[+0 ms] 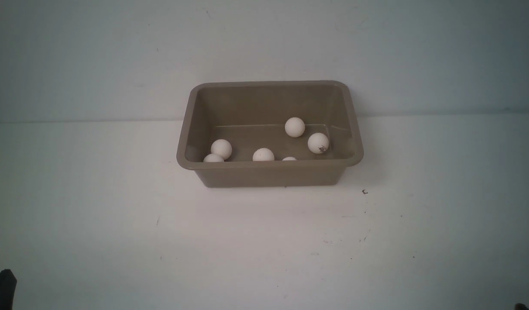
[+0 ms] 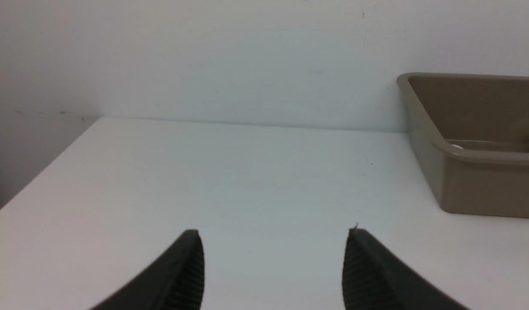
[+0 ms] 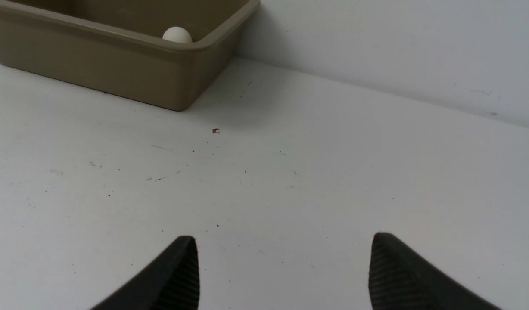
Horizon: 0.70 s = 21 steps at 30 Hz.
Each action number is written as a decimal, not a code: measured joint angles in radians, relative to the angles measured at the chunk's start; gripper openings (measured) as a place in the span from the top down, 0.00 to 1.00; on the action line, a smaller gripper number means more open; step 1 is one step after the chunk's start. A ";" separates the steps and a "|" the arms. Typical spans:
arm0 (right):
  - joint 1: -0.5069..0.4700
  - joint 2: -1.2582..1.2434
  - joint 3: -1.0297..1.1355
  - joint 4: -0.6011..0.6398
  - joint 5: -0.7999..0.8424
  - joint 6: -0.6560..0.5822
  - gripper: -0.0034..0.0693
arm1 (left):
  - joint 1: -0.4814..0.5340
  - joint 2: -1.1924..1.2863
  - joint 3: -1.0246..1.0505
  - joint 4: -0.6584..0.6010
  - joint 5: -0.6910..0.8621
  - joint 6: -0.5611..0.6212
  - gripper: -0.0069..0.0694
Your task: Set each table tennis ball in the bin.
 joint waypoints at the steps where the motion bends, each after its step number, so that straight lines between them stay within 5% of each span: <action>1: 0.000 0.000 0.000 0.000 0.000 0.000 0.29 | 0.000 0.000 0.000 0.006 0.000 0.000 0.39; 6: 0.000 0.000 0.000 0.000 0.000 0.000 0.29 | 0.000 -0.002 0.000 0.123 0.015 -0.026 0.39; 12: 0.000 0.000 0.000 0.000 0.000 0.000 0.29 | 0.000 -0.036 0.000 0.367 0.115 -0.219 0.39; 21: 0.000 0.000 0.000 0.000 0.000 0.000 0.29 | 0.000 -0.081 0.000 0.454 0.259 -0.304 0.39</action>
